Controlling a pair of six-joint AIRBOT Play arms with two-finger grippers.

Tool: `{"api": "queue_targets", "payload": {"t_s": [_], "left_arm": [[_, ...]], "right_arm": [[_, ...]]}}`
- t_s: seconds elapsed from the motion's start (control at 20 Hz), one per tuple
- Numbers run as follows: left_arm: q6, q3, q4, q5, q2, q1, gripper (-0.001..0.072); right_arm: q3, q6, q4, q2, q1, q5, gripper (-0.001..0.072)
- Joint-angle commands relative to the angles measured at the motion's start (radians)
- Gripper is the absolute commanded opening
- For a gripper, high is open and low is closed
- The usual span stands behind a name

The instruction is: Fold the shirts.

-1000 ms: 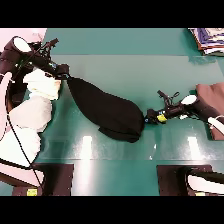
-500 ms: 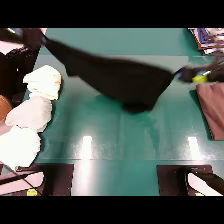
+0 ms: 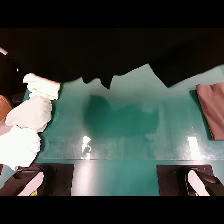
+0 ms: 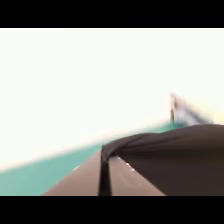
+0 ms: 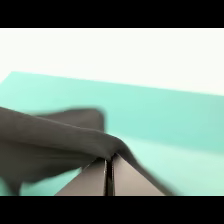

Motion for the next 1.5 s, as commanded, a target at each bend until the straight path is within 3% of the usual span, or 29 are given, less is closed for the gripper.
{"api": "queue_targets", "payload": {"t_s": [0.0,0.15,0.25,0.4,0.6,0.9,1.1,1.2,1.25,1.3,1.35,1.4,1.45], "left_arm": [[-0.016,0.009,0.007,0.111,0.101,0.001,0.0023],[-0.016,0.002,0.029,0.077,0.068,0.001,0.0023],[-0.019,-0.013,0.084,-0.013,-0.017,0.001,0.0023],[-0.033,-0.079,0.116,-0.176,-0.201,0.001,0.0024],[-0.032,-0.18,0.111,-0.313,-0.501,0.001,0.0024],[-0.032,-0.237,0.078,-0.155,-0.858,-0.002,0.0024],[-0.032,-0.236,0.079,0.032,-0.939,-0.019,0.0024],[-0.032,-0.236,0.079,0.055,-0.955,-0.019,0.0026],[-0.032,-0.236,0.08,0.053,-0.957,-0.019,0.0049],[-0.034,-0.235,0.084,0.053,-0.957,-0.018,0.0321],[-0.041,-0.232,0.087,0.042,-0.957,-0.018,0.0512],[-0.041,-0.231,0.086,0.022,-0.955,-0.013,0.052],[-0.043,-0.223,0.09,-0.014,-0.955,-0.008,0.052]], "right_arm": [[0.155,-0.002,-0.008,0.006,-0.107,0.105,0.0016],[0.256,0.014,-0.008,-0.081,-0.116,0.233,0.0016],[0.273,0.047,-0.009,-0.159,-0.064,0.302,0.0016],[0.158,0.055,-0.021,-0.283,0.072,0.357,0.0016],[-0.101,0.068,-0.239,-0.458,0.267,0.312,0.0016],[-0.295,0.08,-0.287,-0.721,0.336,0.024,0.0016],[-0.295,0.1,-0.286,-0.811,0.336,-0.093,0.0017],[-0.295,0.1,-0.286,-0.827,0.336,-0.111,0.0017],[-0.295,0.1,-0.286,-0.829,0.336,-0.121,0.0021],[-0.295,0.1,-0.286,-0.828,0.336,-0.13,0.0105],[-0.288,0.1,-0.286,-0.829,0.335,-0.135,0.0378],[-0.275,0.1,-0.287,-0.829,0.335,-0.131,0.0454],[-0.248,0.1,-0.287,-0.828,0.333,-0.109,0.0454]]}}
